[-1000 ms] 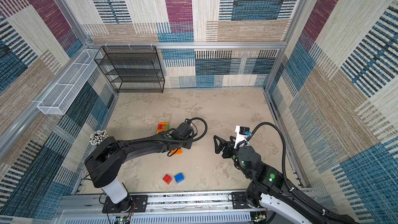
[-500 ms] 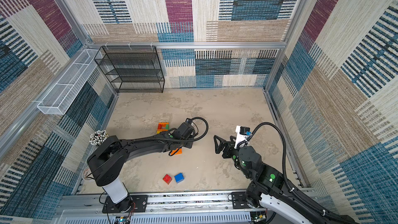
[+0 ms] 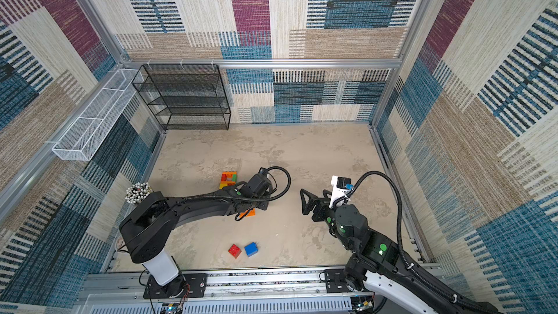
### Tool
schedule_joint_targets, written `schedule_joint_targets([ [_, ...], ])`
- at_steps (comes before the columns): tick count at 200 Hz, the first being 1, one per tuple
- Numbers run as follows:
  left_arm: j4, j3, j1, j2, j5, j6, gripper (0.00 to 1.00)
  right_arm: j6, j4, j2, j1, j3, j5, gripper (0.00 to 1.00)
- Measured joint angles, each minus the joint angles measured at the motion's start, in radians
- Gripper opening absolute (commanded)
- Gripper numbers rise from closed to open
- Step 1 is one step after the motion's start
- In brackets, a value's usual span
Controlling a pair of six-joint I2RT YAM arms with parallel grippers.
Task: Assemble the letter p with lego
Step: Assemble the lego brick with the lego brick.
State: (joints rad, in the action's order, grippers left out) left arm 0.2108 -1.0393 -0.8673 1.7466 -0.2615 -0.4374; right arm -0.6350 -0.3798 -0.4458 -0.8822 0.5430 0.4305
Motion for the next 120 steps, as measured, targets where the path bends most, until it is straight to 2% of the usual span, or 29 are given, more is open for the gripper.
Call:
schedule_joint_targets([
  [48,0.068,-0.084,-0.008,0.063,-0.051,-0.035,0.00,0.001,-0.011,0.000,0.000,0.029,0.017,1.00],
  [120,0.005,-0.053,-0.012,0.086,-0.070,-0.109,0.00,0.024,-0.053,0.031,0.000,0.060,0.061,1.00],
])
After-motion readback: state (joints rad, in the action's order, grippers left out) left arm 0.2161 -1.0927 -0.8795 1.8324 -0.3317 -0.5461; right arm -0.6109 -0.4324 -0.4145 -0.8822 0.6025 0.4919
